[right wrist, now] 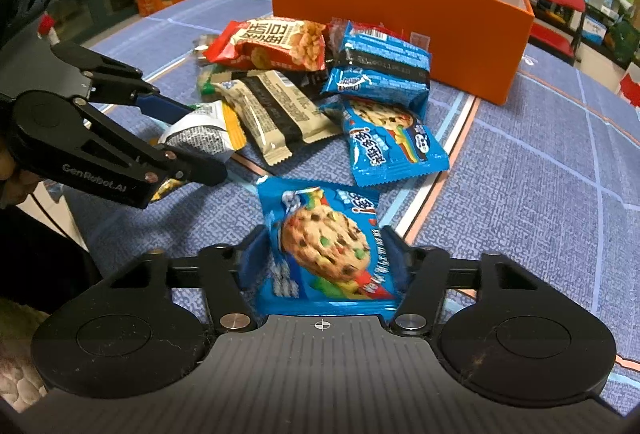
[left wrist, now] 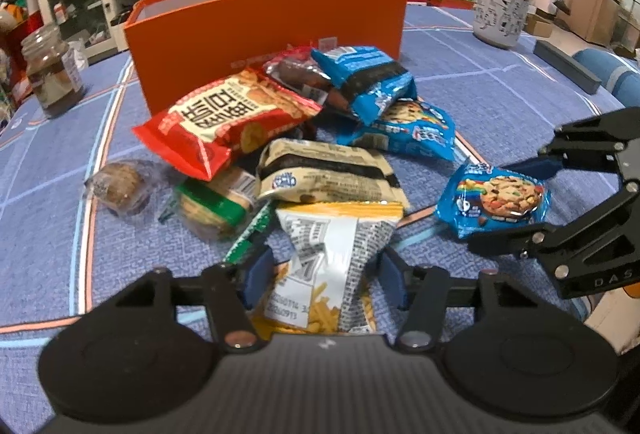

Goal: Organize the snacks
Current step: 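Lower the left tool over the white-and-yellow chip bag and grasp it, then lift the chip bag with the left tool while the right holds the cookie pack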

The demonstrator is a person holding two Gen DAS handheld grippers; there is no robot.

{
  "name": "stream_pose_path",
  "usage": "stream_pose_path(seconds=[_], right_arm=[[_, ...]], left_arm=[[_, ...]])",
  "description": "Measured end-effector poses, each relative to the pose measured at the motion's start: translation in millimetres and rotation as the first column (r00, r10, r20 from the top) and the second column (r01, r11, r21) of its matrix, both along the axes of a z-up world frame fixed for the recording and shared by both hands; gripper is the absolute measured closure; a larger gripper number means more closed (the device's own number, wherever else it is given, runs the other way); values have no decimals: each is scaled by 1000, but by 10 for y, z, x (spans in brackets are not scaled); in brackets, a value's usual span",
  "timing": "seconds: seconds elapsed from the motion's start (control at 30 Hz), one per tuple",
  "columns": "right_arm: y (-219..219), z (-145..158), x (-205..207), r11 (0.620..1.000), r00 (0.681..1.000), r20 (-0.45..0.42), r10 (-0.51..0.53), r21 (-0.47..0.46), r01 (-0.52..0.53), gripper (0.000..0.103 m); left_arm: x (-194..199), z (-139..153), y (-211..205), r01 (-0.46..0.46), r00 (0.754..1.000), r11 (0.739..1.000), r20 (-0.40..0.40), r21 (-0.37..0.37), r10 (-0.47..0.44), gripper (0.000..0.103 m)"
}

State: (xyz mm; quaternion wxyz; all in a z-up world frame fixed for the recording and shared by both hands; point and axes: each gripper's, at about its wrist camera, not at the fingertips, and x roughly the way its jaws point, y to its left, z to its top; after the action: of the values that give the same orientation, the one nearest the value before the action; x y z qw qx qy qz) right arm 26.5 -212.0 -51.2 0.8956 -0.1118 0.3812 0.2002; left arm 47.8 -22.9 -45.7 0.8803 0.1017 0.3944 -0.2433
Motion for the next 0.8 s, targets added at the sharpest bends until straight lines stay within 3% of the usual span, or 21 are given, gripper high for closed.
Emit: stream_pose_path(seconds=[0.2,0.8], right_arm=[[16,5,0,1000,1000,0,1,-5,-1,64],[39,76,-59,999,998,57,10,-41,-8,67]], left_arm=[[3,12,28,-9,1000,1000,-5,-7,9,58],[-18,41,44,-28,999,1000,-15,-7,28,60]])
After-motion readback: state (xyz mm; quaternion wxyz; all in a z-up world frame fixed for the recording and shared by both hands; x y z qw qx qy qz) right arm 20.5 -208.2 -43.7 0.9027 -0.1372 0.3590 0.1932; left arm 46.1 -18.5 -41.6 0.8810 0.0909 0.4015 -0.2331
